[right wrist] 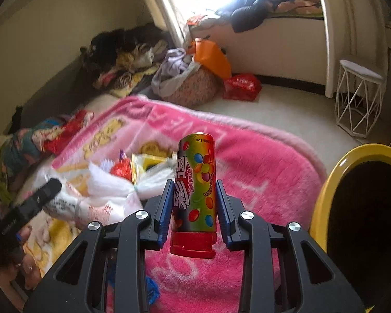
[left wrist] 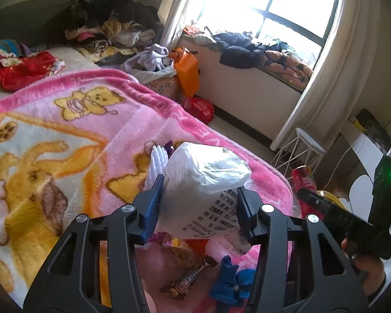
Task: Collect trash
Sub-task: 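Carry both items over the yellow bin and open both tools to drop them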
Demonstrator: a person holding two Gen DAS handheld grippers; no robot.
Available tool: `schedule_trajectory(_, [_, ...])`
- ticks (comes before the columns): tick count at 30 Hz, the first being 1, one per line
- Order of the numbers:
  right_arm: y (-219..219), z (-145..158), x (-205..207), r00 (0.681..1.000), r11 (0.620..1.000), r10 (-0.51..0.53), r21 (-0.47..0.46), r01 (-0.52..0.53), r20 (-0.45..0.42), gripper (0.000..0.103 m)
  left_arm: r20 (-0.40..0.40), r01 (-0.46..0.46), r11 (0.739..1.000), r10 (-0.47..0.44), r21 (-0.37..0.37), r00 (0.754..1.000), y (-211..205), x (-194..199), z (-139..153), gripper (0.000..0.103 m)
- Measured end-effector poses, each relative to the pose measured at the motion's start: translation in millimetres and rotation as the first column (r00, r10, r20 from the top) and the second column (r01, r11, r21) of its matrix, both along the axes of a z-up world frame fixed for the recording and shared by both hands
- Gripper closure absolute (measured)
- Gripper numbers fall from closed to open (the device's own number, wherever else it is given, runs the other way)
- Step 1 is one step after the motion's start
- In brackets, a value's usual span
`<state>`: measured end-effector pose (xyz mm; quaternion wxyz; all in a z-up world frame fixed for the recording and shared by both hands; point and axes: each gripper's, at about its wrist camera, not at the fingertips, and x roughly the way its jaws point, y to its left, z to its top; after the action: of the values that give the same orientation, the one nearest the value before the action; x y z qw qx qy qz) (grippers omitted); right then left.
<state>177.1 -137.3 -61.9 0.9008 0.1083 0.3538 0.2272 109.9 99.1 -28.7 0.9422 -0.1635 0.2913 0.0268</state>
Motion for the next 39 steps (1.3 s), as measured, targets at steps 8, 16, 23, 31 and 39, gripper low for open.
schedule_trajectory(8, [-40,17,-11,0.997,0.998,-0.053,0.04,0.051,0.054,0.073,0.067,0.028,0.999,-0.031,0.039,0.997,-25,-8,33,0.062])
schedule_trajectory(16, [-82,20,-20,0.988,0.989,-0.139,0.064,0.135,0.063,0.073,0.113,0.095,0.994,-0.1,0.051,0.989,-66,0,52,0.062])
schedule_trajectory(23, [-120,18,-28,0.972,0.974,-0.224,0.058,0.22,0.068,0.073,0.119,0.165,0.984,-0.173,0.073,0.978,-109,15,52,0.062])
schedule_trajectory(31, [-168,15,-33,0.948,0.948,-0.314,0.082,0.309,0.049,0.073,0.102,0.251,0.965,-0.259,0.079,0.961,-159,31,40,0.062])
schedule_trajectory(39, [-203,10,-34,0.937,0.934,-0.349,0.091,0.346,0.021,0.073,0.076,0.33,0.937,-0.34,0.118,0.937,-208,45,25,0.062])
